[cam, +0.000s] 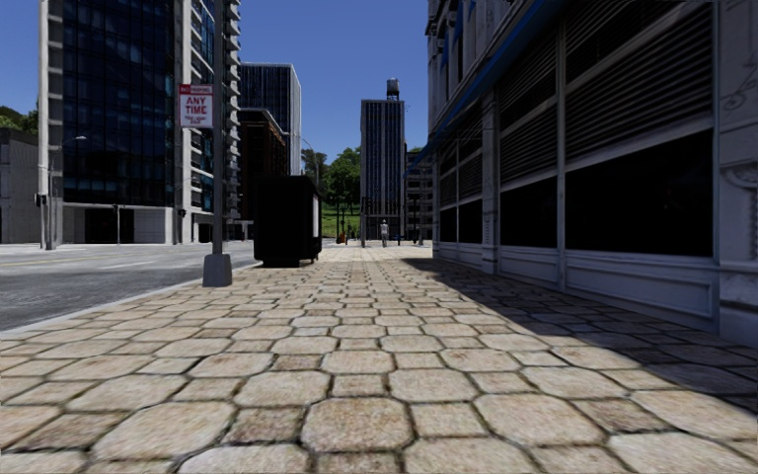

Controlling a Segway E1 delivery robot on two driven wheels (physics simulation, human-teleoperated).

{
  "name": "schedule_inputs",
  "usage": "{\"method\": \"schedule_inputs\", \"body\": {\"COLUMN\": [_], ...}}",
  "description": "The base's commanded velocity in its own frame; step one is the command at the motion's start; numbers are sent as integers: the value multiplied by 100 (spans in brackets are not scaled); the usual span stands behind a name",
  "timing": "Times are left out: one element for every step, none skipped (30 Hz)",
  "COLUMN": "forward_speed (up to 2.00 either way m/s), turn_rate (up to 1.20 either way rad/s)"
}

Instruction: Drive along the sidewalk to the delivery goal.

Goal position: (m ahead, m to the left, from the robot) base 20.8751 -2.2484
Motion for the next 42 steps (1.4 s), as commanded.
{"method": "schedule_inputs", "body": {"forward_speed": [200, 200, 200, 200, 200, 200, 200, 200, 200, 200, 200, 200, 200, 200, 200, 200, 200, 200, 200, 200, 200, 200, 200, 200, 200, 200, 200, 200, 200, 200, 200, 200, 200, 200, 200, 200, 200, 200, 200, 200, 200, 200], "turn_rate": [0, 0, 0, 0, 0, 0, 0, 0, 0, 0, 0, 0, 0, 0, 0, 0, 0, 0, 0, 0, 0, 0, 0, 0, 0, 0, 0, 0, 0, 0, 0, 0, 0, 0, 0, 0, 0, 0, 0, 0, 0, 0]}}
